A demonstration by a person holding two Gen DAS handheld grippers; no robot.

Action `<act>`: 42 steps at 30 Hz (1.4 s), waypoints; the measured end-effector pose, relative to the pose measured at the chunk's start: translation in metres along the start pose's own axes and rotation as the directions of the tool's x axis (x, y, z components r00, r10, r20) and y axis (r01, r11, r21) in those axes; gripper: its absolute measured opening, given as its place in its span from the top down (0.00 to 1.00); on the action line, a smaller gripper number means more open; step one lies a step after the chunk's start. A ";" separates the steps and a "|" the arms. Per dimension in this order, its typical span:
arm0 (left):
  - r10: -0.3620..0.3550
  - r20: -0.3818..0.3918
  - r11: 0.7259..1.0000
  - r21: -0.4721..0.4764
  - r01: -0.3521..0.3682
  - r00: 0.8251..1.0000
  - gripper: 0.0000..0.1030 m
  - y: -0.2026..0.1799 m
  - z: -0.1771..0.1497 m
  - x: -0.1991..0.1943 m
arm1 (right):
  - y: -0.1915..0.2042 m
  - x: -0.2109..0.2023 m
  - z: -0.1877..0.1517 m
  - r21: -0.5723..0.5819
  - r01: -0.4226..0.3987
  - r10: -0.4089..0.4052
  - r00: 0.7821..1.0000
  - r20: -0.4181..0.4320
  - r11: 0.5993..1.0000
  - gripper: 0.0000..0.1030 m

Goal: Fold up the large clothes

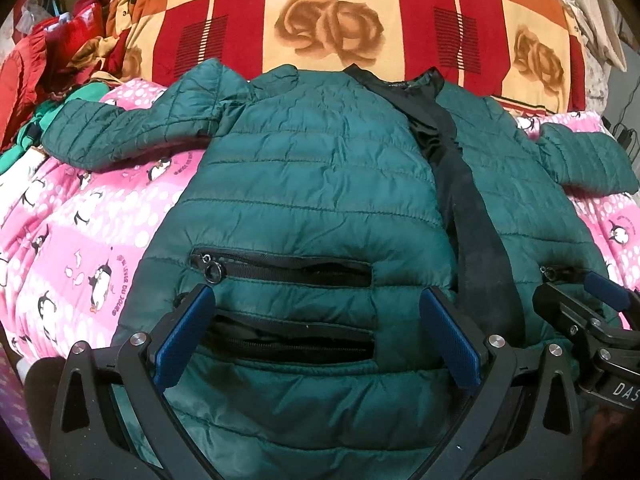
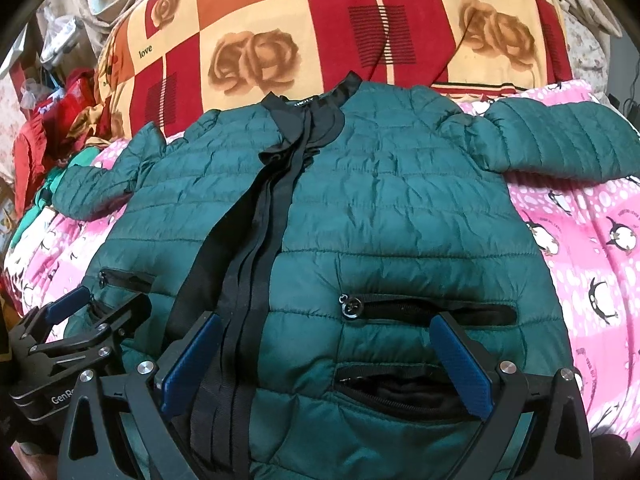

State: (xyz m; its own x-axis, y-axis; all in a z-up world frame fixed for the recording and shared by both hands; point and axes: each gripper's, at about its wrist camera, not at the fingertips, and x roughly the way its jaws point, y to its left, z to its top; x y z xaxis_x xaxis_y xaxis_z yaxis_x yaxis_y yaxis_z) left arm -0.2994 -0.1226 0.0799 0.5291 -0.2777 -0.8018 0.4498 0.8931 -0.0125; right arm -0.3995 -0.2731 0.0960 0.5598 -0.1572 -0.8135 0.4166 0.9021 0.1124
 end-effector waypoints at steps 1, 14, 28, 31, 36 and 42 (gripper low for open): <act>0.001 0.000 1.000 -0.001 -0.001 1.000 0.01 0.000 0.000 0.000 | 0.000 0.000 0.000 -0.001 0.002 -0.002 1.000 -0.006 1.000 0.00; 0.001 0.004 1.000 -0.005 -0.001 1.000 0.01 0.000 -0.003 0.000 | -0.002 0.003 -0.002 0.022 -0.008 0.009 1.000 -0.029 1.000 0.00; -0.003 0.008 1.000 -0.006 0.003 1.000 0.01 -0.001 -0.006 0.002 | -0.006 0.005 -0.003 0.041 -0.012 0.013 1.000 -0.020 0.999 0.00; -0.002 0.016 1.000 -0.001 0.002 1.000 0.01 -0.001 -0.005 0.003 | -0.006 0.005 -0.003 0.037 -0.008 0.009 1.000 -0.017 0.999 0.00; 0.003 0.023 1.000 -0.005 -0.003 1.000 0.01 0.002 0.001 0.006 | -0.005 0.006 0.004 0.036 -0.004 0.004 1.000 -0.010 0.999 0.00; 0.017 0.040 1.000 -0.007 -0.017 0.999 0.01 0.005 0.011 0.007 | -0.007 0.008 0.013 0.034 0.010 -0.010 1.000 -0.004 0.999 0.00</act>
State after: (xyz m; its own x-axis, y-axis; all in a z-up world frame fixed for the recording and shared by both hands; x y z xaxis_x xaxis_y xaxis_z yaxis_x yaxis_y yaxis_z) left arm -0.2857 -0.1238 0.0804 0.5648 -0.2761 -0.7776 0.4360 0.8999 -0.0028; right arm -0.3889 -0.2857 0.0962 0.5528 -0.1650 -0.8168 0.4464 0.8864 0.1230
